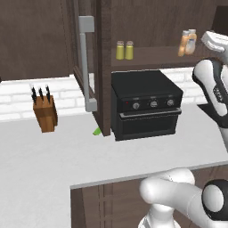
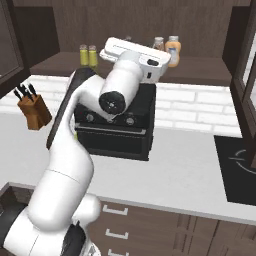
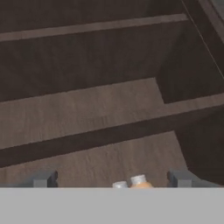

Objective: Put the shaker and condiment bottle from the counter next to their counterparts in the cabinet.

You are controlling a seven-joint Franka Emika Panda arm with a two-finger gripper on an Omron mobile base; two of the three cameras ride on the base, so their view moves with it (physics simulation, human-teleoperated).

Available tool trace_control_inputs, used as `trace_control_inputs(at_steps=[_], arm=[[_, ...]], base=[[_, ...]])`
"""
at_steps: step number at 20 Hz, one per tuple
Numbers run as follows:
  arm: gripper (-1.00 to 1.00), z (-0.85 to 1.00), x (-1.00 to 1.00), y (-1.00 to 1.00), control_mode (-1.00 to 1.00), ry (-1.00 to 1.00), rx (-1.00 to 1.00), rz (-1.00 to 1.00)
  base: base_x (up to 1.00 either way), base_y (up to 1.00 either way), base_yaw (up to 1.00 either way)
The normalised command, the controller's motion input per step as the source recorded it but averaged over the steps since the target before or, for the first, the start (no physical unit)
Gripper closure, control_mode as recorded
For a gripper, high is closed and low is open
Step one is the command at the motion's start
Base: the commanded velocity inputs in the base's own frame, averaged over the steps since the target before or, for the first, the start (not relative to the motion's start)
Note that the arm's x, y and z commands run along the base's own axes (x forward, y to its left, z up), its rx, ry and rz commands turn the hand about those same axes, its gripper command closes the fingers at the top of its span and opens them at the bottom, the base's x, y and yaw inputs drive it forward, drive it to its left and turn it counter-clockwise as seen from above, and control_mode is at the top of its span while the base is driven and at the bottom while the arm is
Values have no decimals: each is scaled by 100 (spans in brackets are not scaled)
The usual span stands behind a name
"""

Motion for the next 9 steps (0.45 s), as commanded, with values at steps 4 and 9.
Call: trace_control_inputs(at_steps=[4, 9], arm=[[-100, 0, -100, -41, -100, 0, -25, 13], [-100, 0, -100, -42, -100, 0, -25, 13]], base=[[0, 0, 0], [0, 0, 0]])
